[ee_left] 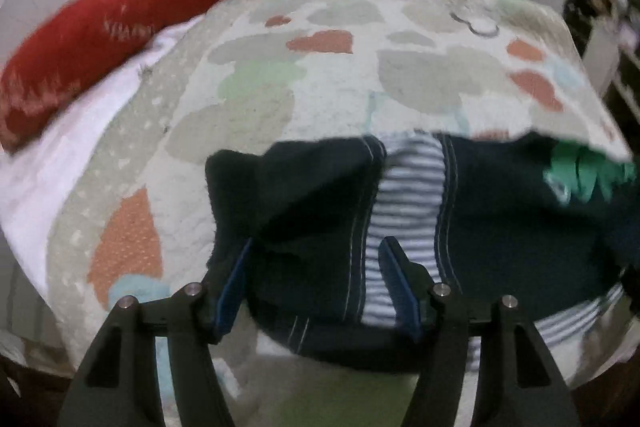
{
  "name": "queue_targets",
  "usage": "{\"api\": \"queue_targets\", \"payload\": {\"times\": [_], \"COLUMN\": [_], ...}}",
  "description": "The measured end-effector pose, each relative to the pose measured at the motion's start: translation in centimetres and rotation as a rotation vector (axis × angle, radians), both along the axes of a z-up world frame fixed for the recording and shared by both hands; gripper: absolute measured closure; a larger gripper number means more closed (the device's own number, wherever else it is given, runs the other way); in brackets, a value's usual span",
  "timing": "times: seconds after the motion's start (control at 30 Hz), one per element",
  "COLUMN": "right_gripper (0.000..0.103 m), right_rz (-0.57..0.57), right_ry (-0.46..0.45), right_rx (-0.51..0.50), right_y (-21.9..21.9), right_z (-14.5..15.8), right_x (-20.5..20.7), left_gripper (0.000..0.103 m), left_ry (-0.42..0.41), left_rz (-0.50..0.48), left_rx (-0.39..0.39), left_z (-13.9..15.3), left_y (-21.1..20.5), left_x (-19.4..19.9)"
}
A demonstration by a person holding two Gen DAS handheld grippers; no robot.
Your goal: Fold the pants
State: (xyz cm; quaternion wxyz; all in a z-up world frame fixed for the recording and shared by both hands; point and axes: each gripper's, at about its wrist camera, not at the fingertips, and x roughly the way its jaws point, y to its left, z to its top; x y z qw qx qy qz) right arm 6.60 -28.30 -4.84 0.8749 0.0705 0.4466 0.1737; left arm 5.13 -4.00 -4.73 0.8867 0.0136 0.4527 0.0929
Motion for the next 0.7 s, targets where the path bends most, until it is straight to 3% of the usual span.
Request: {"api": "queue_targets", "payload": {"times": [0.1, 0.27, 0.43, 0.6, 0.7], "right_gripper": [0.05, 0.05, 0.049, 0.046, 0.046], "right_rz": [0.005, 0.002, -0.035, -0.083, -0.09], "right_ry": [-0.031, -0.047, -0.087, -0.036, -0.043], "right_rx": [-0.059, -0.097, -0.045, -0.067, -0.056], "right_y": [0.2, 0.4, -0.5, -0.9, -1.2], "right_z": [-0.2, 0.4, 1.3, 0.5, 0.9], "right_x": [-1.4, -2.8, -4.2, -3.9, -4.6], "left_gripper": [0.034, 0.032, 0.029, 0.028, 0.021], "left_ry": [-0.004, -0.025, -0.055, -0.074, -0.101], "left_rz": [-0.009, 0.004, 0.025, -0.001, -0.023], "left_rx": [0.001, -0.119, -0.126, -0.125, -0.087], "left_z": [0.4, 2.0, 3.4, 5.0, 6.2], "left_y": [-0.6, -0.5, -1.0, -2.4, -3.6], "left_x": [-0.8, -2.8, -4.7, -6.5, -7.7]}}
